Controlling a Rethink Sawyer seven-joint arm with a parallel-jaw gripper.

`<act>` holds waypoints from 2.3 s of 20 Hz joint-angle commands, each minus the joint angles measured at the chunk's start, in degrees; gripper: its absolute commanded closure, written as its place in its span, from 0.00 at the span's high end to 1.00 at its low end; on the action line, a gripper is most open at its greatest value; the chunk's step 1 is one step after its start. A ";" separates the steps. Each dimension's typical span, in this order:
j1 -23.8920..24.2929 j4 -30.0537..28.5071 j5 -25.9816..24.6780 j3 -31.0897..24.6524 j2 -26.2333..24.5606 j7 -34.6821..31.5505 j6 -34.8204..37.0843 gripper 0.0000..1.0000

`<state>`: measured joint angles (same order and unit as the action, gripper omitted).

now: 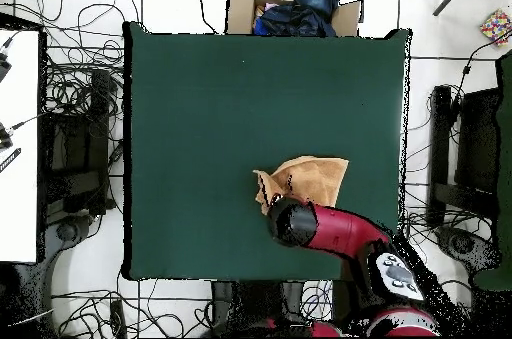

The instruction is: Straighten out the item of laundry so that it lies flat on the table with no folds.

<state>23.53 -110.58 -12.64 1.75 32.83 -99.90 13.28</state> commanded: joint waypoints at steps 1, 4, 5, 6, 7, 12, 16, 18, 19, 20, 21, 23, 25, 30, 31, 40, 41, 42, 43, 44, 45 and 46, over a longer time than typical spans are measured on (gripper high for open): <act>-5.15 -1.21 2.42 -4.64 -6.61 -12.27 -7.56 0.00; -3.83 0.20 3.17 -6.60 -9.01 -10.23 -5.68 0.00; -2.61 0.07 3.64 -8.27 -9.46 -9.14 -3.75 0.00; -1.57 -0.58 4.26 -9.78 -9.70 -8.39 -1.59 0.00; -1.19 -1.27 4.74 -10.48 -8.88 -7.88 0.64 0.00; -0.69 -5.84 6.37 -11.64 -3.57 -6.77 9.63 0.00; -1.65 -6.00 6.38 -8.32 -2.36 -6.23 14.81 0.00; -0.86 -5.26 5.34 -7.68 -3.08 -4.92 15.42 0.00; -0.20 -5.14 4.73 -7.80 -3.46 -4.30 15.19 0.00; 0.60 -5.21 4.18 -8.00 -3.97 -3.72 14.77 0.00; 1.19 -5.29 3.59 -8.06 -4.34 -3.29 14.41 0.00; 2.16 -7.45 2.20 -7.86 -2.65 -2.54 13.62 0.00; 2.78 -6.95 0.81 -7.42 -4.11 -1.41 13.38 0.00; 5.56 -8.91 -3.34 -6.37 -6.23 0.29 10.64 0.00; 5.95 -9.20 -4.28 -6.01 -6.24 0.49 10.54 0.00; 10.64 -9.02 -14.75 -6.63 -11.53 2.72 7.92 0.00; 10.52 -9.57 -15.67 -6.39 -11.77 1.85 7.22 0.00; 10.40 -10.11 -16.59 -6.15 -12.01 0.97 6.51 0.00; 10.22 -10.04 -17.16 -6.16 -12.13 0.29 6.24 0.00; 10.05 -9.98 -17.73 -6.17 -12.25 -0.39 5.97 0.00; 10.07 -9.15 -18.30 -6.36 -13.46 -0.77 5.54 0.00; 10.06 -9.21 -18.27 -7.27 -12.84 -0.86 6.09 0.00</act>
<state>33.96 -120.27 -27.77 -2.17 24.02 -99.89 23.15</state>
